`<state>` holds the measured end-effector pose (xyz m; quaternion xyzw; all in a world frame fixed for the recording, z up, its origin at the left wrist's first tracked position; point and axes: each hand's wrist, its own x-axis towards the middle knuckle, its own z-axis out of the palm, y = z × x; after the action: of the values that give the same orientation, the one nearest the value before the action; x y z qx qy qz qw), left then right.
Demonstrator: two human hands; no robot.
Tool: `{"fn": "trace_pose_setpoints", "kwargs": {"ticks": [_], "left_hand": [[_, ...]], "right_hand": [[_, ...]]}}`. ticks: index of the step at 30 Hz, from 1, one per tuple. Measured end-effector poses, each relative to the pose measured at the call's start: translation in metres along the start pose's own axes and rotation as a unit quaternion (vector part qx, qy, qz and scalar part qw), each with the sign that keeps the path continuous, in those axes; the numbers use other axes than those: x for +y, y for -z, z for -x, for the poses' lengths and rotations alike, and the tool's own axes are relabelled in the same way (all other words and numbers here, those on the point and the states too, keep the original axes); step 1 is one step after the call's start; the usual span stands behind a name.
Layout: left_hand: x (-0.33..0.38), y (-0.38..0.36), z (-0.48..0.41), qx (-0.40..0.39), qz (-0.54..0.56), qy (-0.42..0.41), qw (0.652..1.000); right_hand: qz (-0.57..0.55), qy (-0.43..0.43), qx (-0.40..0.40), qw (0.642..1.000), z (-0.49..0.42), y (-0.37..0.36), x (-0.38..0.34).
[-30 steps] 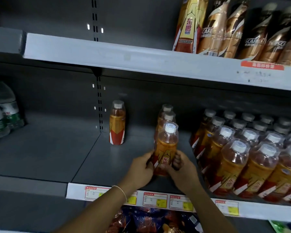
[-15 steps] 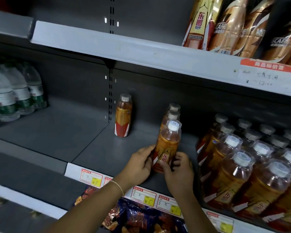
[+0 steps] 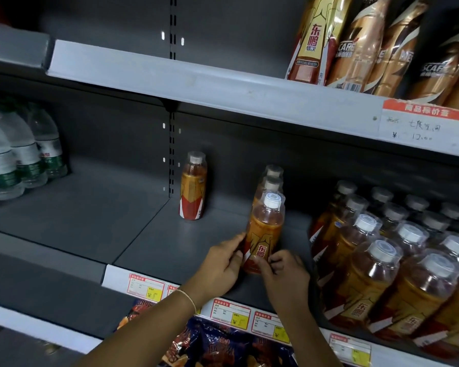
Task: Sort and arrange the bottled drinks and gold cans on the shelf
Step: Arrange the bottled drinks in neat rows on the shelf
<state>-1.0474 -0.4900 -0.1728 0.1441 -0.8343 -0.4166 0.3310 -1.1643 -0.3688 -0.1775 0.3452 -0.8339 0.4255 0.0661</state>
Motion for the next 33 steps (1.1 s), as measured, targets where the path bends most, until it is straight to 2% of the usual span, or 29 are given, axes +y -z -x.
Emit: {"fn": "trace_pose_setpoints", "kwargs": {"ticks": [8,11,14,18,22,26,30,33], "left_hand": [[0.0,0.004,0.0,0.039,-0.01,-0.013,0.999],[-0.009,0.022,-0.002,0.054,-0.019,0.005,0.998],[-0.027,0.054,-0.009,0.085,-0.027,0.029,0.996],[-0.052,0.11,-0.023,0.142,-0.06,0.066,0.986],[-0.068,0.148,-0.029,0.091,-0.071,0.111,0.987],[-0.076,0.164,-0.036,0.034,-0.088,0.124,0.988],[-0.075,0.174,-0.038,0.039,-0.068,0.134,0.988],[-0.078,0.18,-0.034,0.044,-0.066,0.125,0.989]], "right_hand": [[0.063,0.067,0.055,0.994,0.009,0.002,-0.013],[0.021,0.12,0.083,0.989,0.02,-0.011,-0.032],[-0.052,0.151,0.062,0.985,0.02,-0.039,-0.066],[-0.093,0.117,-0.026,0.988,-0.009,-0.082,-0.109],[-0.034,0.06,-0.072,0.995,-0.051,-0.125,-0.14],[-0.011,-0.029,-0.072,0.997,-0.08,-0.163,-0.162],[0.02,-0.081,-0.033,0.996,-0.093,-0.179,-0.165],[-0.014,-0.086,-0.033,0.996,-0.096,-0.176,-0.158]]}}
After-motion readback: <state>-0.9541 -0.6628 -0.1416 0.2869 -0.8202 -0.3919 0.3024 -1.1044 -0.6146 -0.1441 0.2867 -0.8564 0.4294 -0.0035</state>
